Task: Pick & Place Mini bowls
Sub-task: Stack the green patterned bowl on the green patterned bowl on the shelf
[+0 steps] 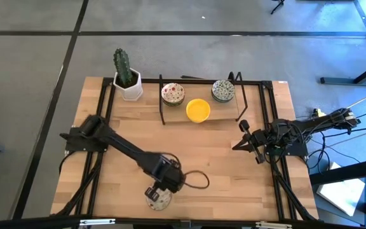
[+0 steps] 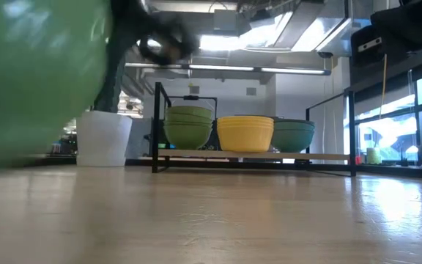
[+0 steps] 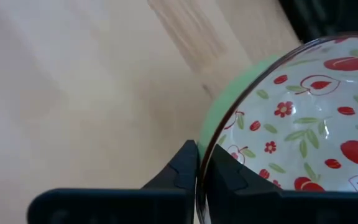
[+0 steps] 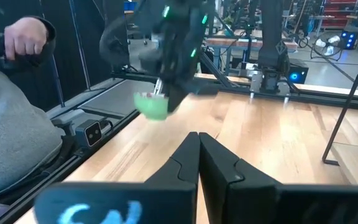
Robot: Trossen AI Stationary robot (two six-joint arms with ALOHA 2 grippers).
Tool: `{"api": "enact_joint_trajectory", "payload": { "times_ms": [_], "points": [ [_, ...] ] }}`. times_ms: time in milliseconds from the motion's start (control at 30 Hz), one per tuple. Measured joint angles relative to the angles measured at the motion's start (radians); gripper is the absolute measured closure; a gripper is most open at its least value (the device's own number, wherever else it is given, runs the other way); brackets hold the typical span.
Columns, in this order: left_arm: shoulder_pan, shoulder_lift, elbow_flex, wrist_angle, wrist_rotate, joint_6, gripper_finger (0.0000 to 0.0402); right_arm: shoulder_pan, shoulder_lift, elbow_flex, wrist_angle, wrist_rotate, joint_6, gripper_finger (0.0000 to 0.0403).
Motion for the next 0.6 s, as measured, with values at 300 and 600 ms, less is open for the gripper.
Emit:
{"api": "enact_joint_trajectory", "payload": {
  "times_ms": [300,600],
  "points": [
    [0.032,-0.265,0.002,0.015,-0.113,0.018,0.0394,0.000,0.000,0.000,-0.008,0.000,0.012,0.0393],
    [0.053,-0.489,0.003,0.031,-0.346,-0.013,0.0394,0.000,0.000,0.000,-0.012,0.000,0.011,0.0393]
  ]
}}
